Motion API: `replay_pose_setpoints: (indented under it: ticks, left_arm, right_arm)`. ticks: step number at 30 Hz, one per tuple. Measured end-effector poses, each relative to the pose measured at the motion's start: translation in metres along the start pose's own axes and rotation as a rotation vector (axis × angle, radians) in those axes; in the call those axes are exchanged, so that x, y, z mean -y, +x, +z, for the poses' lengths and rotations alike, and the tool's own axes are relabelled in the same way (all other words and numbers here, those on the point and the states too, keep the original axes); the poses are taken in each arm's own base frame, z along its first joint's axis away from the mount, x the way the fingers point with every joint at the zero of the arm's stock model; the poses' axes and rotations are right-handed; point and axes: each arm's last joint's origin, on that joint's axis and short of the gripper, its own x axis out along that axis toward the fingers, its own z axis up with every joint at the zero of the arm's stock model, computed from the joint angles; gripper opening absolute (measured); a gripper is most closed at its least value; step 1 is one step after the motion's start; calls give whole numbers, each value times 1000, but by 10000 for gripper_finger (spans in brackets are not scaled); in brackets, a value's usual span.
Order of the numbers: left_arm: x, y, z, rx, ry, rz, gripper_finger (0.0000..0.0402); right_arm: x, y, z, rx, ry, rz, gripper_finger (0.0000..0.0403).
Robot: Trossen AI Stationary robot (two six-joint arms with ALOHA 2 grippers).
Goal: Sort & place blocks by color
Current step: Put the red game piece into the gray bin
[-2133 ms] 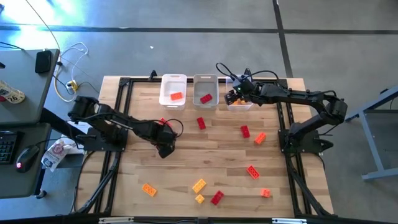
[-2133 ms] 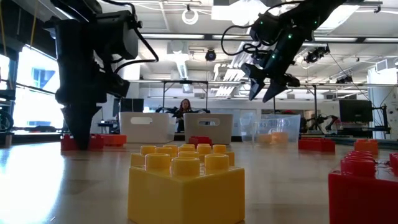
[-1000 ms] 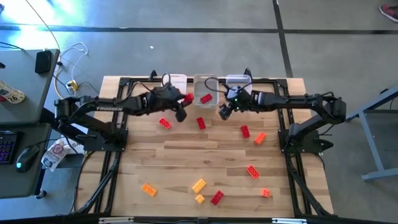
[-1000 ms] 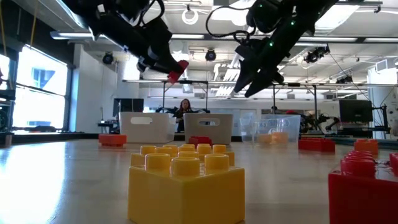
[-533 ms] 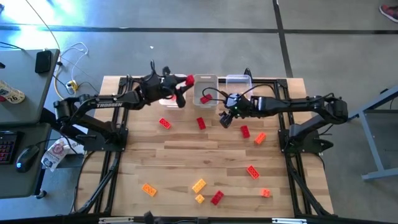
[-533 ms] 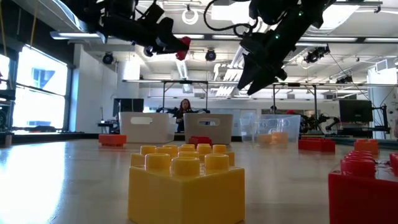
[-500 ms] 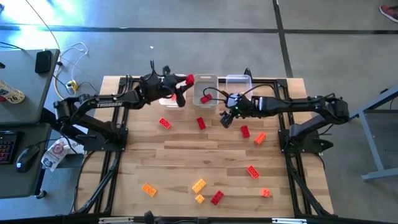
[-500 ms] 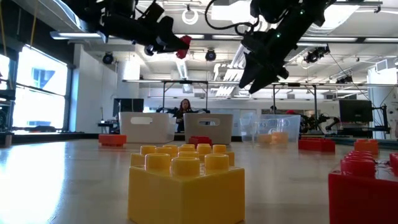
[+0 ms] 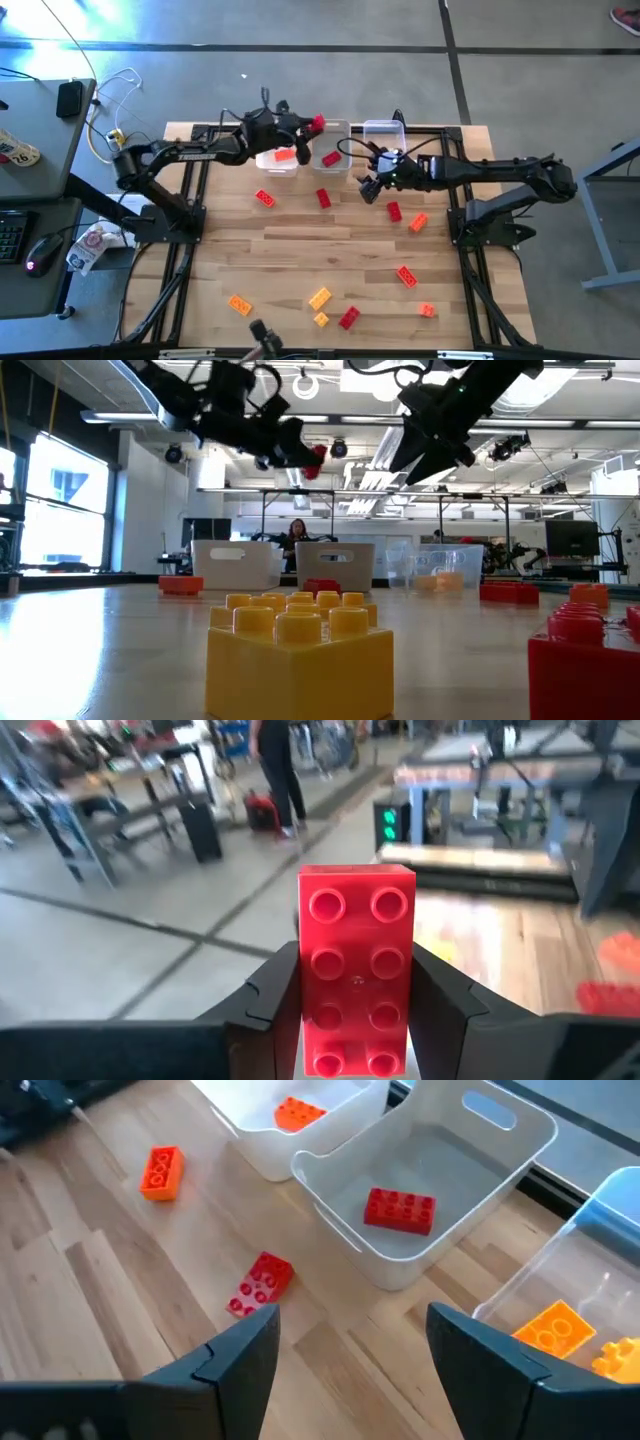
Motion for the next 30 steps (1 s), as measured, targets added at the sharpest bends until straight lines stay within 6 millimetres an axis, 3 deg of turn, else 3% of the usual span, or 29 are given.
replay_pose_setpoints:
  ticks: [6, 13, 23, 30]
  left_arm:
    - [3, 29, -34, -117, -50, -36, 115]
    - [7, 49, -64, -220, -78, -51, 115]
    - [9, 50, -80, -332, -130, -64, 118]
    - [9, 49, -81, -340, -150, -61, 153]
  right_arm:
    - [0, -1, -4, -20, 18, -26, 240]
    - [1, -1, -7, -55, 39, -44, 240]
    - [-5, -5, -19, -133, 85, -58, 240]
    - [-18, -14, -34, -195, 121, -42, 240]
